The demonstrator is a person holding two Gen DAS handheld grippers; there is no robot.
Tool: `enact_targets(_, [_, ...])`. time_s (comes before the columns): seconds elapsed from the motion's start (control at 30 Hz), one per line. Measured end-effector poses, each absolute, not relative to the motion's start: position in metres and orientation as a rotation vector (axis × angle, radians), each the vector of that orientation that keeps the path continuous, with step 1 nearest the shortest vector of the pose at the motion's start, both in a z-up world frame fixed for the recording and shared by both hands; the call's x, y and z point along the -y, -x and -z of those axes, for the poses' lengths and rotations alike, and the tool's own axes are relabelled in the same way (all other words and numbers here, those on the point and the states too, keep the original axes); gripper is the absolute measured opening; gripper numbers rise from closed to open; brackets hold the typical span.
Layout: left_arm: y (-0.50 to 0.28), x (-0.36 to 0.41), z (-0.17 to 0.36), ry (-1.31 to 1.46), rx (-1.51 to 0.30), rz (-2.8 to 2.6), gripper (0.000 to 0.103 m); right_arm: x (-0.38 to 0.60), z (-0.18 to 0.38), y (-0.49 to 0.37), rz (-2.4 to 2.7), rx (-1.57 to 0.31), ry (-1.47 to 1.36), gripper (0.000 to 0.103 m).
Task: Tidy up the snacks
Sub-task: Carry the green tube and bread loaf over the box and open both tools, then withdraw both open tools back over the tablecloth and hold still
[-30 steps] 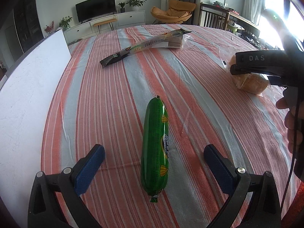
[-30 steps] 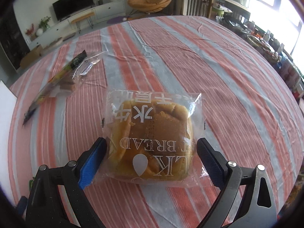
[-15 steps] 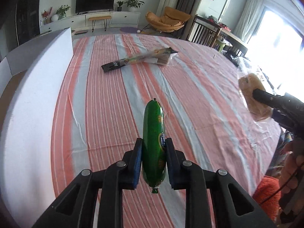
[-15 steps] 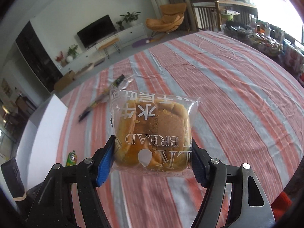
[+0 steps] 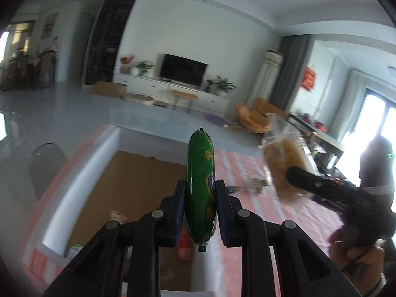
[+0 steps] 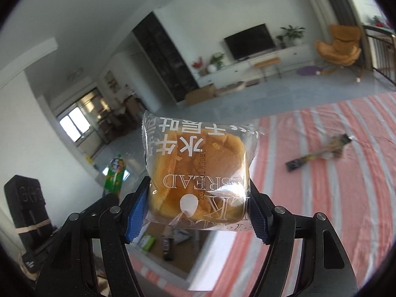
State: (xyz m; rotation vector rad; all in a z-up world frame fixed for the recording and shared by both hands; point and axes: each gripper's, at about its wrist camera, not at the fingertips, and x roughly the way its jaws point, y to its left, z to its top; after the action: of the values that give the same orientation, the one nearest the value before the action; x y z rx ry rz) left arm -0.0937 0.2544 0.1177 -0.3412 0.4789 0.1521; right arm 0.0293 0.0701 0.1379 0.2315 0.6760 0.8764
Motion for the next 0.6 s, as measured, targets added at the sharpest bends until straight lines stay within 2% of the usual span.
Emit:
enact_targets(0.1, [0.092, -0.307, -0.088, 0.368, -0.53, -0.319, 0.023, -0.122, -0.126, -0.025, -0.936, -0.681, -0.166, 0.074])
enact_targets(0.17, [0.083, -0.331, -0.061, 0.369, -0.611, -0.402, 0.036, -0.158, -0.103, -0.024, -0.925, -0.693, -0.058, 0.077])
enact_targets(0.2, [0.079, -0.338, -0.047, 0.377, -0.65, -0.432, 0.061, -0.177, -0.086, -0.023, -0.914, -0.73, 0.026, 0.081])
enact_targets(0.23, [0.075, -0.345, -0.035, 0.393, -0.682, -0.461, 0.084, -0.189, -0.071, -0.024, -0.903, -0.774, 0.091, 0.082])
enact_targets(0.4, [0.078, -0.339, -0.009, 0.4, -0.658, -0.521, 0.089, -0.17, -0.042, -0.02, -0.894, -0.742, 0.12, 0.082])
enact_targets(0.6, [0.063, -0.314, -0.012, 0.4, -0.606, -0.432, 0.09, -0.109, -0.026, -0.037, -0.734, -0.671, 0.071, 0.085])
